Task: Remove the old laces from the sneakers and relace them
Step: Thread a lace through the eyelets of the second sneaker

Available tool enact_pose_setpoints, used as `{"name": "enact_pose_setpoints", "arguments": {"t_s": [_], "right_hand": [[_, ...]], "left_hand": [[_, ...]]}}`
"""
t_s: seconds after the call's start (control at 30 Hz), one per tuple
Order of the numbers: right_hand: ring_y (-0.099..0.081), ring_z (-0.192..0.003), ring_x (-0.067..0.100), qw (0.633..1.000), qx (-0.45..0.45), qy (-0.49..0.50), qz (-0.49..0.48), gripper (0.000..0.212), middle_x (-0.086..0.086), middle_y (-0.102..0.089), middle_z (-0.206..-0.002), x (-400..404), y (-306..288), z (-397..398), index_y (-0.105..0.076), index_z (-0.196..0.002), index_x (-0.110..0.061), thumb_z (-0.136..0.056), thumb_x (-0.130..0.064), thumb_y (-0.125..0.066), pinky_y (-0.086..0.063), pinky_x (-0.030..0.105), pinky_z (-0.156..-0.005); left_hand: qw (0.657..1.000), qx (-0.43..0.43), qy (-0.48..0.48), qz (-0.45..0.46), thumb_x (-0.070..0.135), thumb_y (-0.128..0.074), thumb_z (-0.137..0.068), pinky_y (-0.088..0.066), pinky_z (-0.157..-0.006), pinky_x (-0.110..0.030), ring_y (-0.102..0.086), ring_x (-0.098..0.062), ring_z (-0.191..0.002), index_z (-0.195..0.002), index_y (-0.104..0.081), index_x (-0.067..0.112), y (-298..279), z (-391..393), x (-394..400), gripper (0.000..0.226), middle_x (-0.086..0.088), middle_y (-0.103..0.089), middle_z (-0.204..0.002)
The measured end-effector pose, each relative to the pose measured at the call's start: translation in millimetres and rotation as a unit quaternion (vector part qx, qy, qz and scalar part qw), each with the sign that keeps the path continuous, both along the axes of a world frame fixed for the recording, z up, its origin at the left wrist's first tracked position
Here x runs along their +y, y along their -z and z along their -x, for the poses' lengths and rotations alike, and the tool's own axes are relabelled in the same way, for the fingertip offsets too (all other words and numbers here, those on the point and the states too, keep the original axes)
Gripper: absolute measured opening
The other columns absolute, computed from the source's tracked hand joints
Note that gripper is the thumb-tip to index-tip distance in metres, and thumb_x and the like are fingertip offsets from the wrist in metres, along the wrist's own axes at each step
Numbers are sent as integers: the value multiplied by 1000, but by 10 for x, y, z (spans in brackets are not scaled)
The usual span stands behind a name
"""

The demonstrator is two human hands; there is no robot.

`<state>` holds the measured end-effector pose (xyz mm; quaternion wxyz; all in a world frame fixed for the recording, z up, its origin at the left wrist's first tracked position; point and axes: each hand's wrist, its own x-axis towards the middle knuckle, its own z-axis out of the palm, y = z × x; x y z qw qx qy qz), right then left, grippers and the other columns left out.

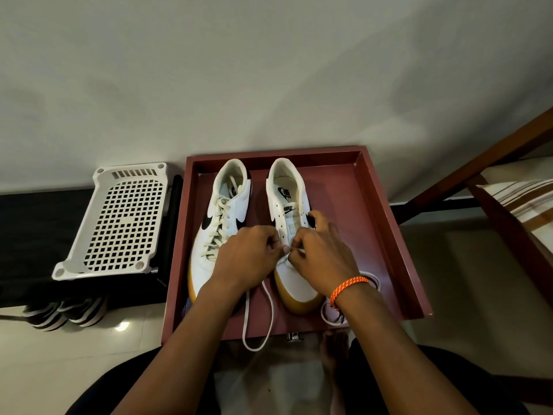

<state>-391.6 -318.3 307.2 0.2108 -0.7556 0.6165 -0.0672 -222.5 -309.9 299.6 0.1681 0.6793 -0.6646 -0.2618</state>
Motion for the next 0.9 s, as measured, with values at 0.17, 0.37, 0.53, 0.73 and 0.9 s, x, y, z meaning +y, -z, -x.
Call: {"name": "enact_pose_setpoints", "arguments": {"t_s": [0.17, 0.37, 0.53, 0.73, 0.9], "right_hand": [[-43, -138, 28, 1000, 2, 7, 6, 14, 2, -28, -165, -11, 13, -1, -70, -101, -20, -94, -32, -67, -51, 35, -78], [-46, -135, 27, 1000, -10, 12, 11, 16, 1, -33, -161, -37, 40, 19, -72, -101, -20, -92, -33, -70, -43, 31, -72], [-47, -135, 26, 1000, -21, 11, 15, 12, 0, -35, -161, -42, 53, 34, -72, -98, -20, -92, -30, -67, -41, 30, -71], [-46, -135, 25, 999, -36, 11, 11, 10, -1, -36, -159, -43, 52, 61, -71, -94, -20, -92, -28, -66, -44, 31, -71], [-45, -139, 24, 999, -45, 12, 6, 10, -1, -35, -161, -42, 23, 65, -73, -95, -21, -92, -30, -70, -44, 30, -74]], "left_hand": [[1000, 19, 7, 10, 36, -71, -95, -55, -69, -36, -66, -9, -72, -81, -68, 30, -8, 5, -10, 16, 13, -69, -74], [970, 238, -29, -27, 10, -69, -99, -64, -84, -49, -78, -19, -80, -86, -75, 10, -160, -88, -41, 14, 1, -80, -84], [903, 416, -42, -96, -2, -58, -104, -63, -93, -38, -79, -28, -105, -101, -64, -17, -375, -175, -17, 16, -16, -81, -106], [873, 468, -94, -102, 2, -51, -106, -63, -84, -53, -78, -43, -87, -98, -59, 1, -420, -269, -64, 11, -24, -77, -97], [998, -14, 39, -50, 58, -55, -100, -58, -72, -41, -68, -18, -69, -83, -62, 27, -108, -127, 14, 36, 6, -68, -73]]}}
